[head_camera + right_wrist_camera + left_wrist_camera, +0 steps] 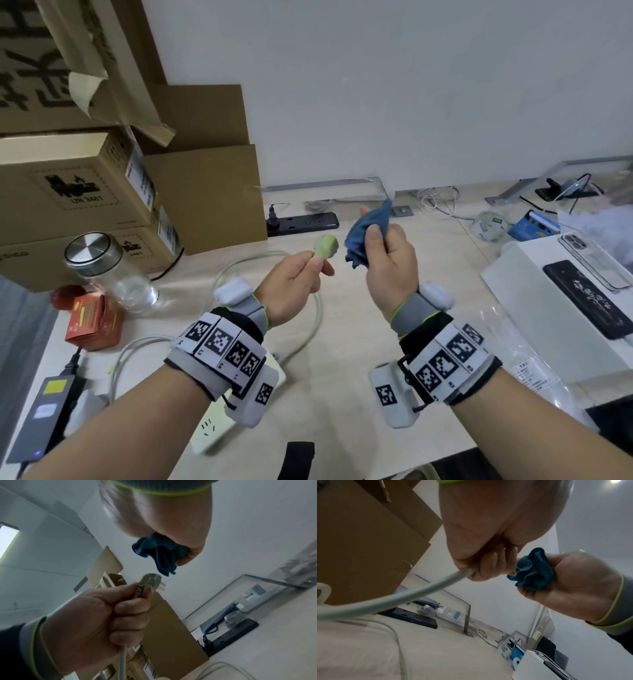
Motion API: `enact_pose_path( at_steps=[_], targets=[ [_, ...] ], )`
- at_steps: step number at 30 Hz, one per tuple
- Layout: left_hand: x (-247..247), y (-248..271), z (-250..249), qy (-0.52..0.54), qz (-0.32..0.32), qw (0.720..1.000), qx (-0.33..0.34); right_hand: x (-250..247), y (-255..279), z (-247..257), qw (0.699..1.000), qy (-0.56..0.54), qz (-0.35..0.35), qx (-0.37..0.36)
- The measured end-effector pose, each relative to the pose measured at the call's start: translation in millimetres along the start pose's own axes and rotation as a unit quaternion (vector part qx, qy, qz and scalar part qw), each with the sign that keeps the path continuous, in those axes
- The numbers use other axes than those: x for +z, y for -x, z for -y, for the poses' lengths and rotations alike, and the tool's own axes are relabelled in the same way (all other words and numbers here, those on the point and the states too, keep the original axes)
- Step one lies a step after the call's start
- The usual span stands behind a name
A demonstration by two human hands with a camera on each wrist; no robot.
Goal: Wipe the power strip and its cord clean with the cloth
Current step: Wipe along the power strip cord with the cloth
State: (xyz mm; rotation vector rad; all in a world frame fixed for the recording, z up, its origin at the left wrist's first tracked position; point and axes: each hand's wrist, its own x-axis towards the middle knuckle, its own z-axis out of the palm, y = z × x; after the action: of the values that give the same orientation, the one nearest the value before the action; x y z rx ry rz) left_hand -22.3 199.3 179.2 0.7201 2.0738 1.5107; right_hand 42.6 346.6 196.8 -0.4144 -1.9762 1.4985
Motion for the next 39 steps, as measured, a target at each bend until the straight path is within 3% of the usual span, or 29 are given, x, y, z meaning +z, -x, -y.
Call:
enact_pose_path(
  at_steps=[3, 5, 7, 11, 15, 18, 21, 23, 25, 27, 29, 32, 35, 37, 39],
  targets=[
    [3.7, -2.3, -1.4, -0.007, 0.012, 1.0, 0.017, 7.0, 9.0, -1.9, 0.987, 0.103, 0.056, -0.111],
    [5.5, -1.9, -3.8, -0.028, 0.024, 0.999, 0.032, 10.1, 12.2, -6.7, 0.991, 0.085, 0.019, -0.105],
    [6.5, 0.0, -8.3, -0.069, 0.031, 0.996, 0.057, 12.3, 13.4, -9.4, 0.998, 0.028, -0.006, -0.053],
    [11.8, 8.2, -18.3, -0.21, 0.028, 0.972, 0.106, 16.8, 13.8, -7.8, 0.993, -0.006, 0.09, 0.08],
    [6.1, 11.5, -21.7, -0.251, 0.018, 0.954, 0.163, 10.9, 8.4, 1.0, 0.99, 0.047, 0.114, 0.065],
    [5.1, 9.3, -21.7, -0.296, 0.011, 0.936, 0.189, 12.3, 5.4, 5.1, 0.992, 0.025, 0.084, 0.086],
    [8.1, 9.1, -20.8, -0.339, -0.01, 0.919, 0.201, 16.8, -0.2, 10.4, 0.97, -0.077, 0.083, 0.216],
    [7.7, 8.7, -18.6, -0.338, -0.018, 0.919, 0.201, 16.3, -6.5, 15.1, 0.946, -0.116, 0.093, 0.288],
    [5.5, 7.7, -14.6, -0.311, -0.026, 0.932, 0.183, 11.5, -17.7, 16.8, 0.942, -0.111, 0.031, 0.314],
    [4.2, 6.9, -12.0, -0.296, -0.022, 0.943, 0.151, 5.5, -29.6, 19.8, 0.95, -0.091, -0.065, 0.293],
    [6.1, 7.5, -13.4, -0.295, -0.013, 0.945, 0.139, 4.3, -34.3, 20.6, 0.961, -0.054, -0.106, 0.25],
    [9.2, 5.6, -18.4, -0.283, -0.019, 0.952, 0.114, 10.3, -21.0, 17.7, 0.982, 0.001, -0.027, 0.187],
    [5.5, 0.9, -23.7, -0.258, -0.04, 0.962, 0.08, 12.2, 7.0, 10.3, 0.992, 0.078, 0.093, 0.022],
    [3.3, 0.2, -26.6, -0.244, -0.04, 0.965, 0.086, 10.8, 13.7, 4.4, 0.991, 0.089, 0.084, -0.053],
    [5.2, 2.9, -27.3, -0.234, -0.022, 0.967, 0.094, 10.1, 11.6, 3.5, 0.996, 0.056, 0.039, -0.054]
  ],
)
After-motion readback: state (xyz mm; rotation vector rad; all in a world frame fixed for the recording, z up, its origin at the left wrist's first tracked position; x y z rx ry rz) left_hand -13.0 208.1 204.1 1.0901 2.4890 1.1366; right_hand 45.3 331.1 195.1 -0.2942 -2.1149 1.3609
